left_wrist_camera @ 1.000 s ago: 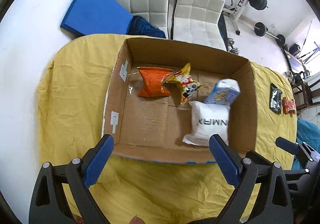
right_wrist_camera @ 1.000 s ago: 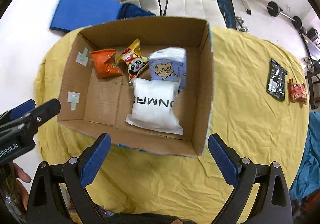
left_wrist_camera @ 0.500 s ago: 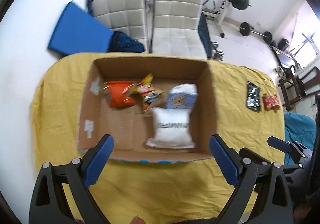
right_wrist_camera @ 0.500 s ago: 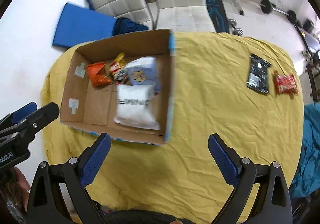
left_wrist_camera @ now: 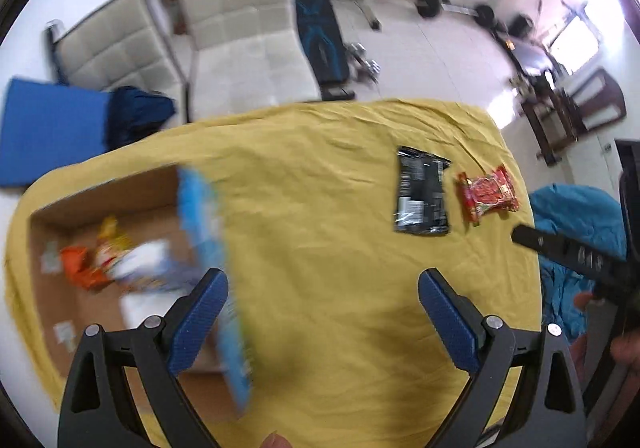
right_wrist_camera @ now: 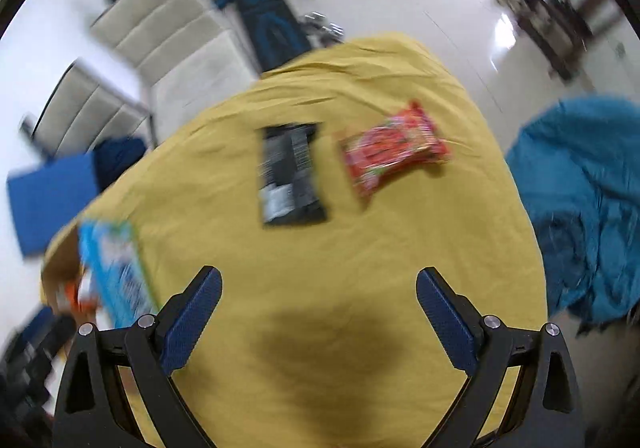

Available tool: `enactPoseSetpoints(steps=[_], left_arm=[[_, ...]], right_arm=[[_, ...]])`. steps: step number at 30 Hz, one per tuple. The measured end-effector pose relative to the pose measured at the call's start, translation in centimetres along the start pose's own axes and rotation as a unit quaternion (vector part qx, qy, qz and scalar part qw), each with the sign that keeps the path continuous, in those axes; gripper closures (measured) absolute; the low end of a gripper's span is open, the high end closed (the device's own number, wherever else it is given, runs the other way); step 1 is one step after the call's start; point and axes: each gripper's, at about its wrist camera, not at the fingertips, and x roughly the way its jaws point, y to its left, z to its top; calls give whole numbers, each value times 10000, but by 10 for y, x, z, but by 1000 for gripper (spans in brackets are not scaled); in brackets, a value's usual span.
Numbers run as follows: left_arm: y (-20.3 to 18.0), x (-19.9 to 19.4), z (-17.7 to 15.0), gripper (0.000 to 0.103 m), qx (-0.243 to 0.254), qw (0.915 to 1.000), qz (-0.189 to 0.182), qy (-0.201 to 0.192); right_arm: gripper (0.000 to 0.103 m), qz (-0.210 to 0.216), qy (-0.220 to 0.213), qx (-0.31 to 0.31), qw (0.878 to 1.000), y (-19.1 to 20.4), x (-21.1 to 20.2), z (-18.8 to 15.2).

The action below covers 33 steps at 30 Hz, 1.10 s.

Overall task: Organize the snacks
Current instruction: 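Move both tools toward the black wrapper and red candy pack on the table, then grasp the black wrapper with the left tool while the right tool grasps the red candy pack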

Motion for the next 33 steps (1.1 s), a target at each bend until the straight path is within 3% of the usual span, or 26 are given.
enactPoseSetpoints(steps=[4,10,14,17,19,22,25,28,31,33], left_arm=[[-33,47,36,5,135,9994,156,267],[-54,108,68,5,67,9968,316,734],[-56,130,74,5,29,9951,414,902],[-56,140,76,5,-8,9940,430,1002],[-55,142,77,5,-48,9939,377,1038],[-60,146,78,5,-24,9937,289,1085],[-67,152,77,5,-2,9928,-1,1197],[-75,161,79,5,-14,9917,-190,1275],[-87,175,81,5,83,9907,-226,1341],[-96,189,83,5,173,9887,-264,1467]], right_arm=[[4,222,436,864,9951,-47,47,47],[4,631,936,2141,9703,-90,117,97],[17,567,1166,2329,9638,-89,149,118],[35,125,1332,2120,9681,-82,166,126],[38,-131,1388,1641,9765,-70,172,128],[45,-498,1501,444,9864,-44,172,124],[50,-850,1748,-645,9788,-29,174,110],[50,-1269,1789,-1311,9668,-27,171,97],[44,-1230,1629,-1239,9711,-37,161,91],[29,-1066,1477,-1031,9779,-45,152,90]])
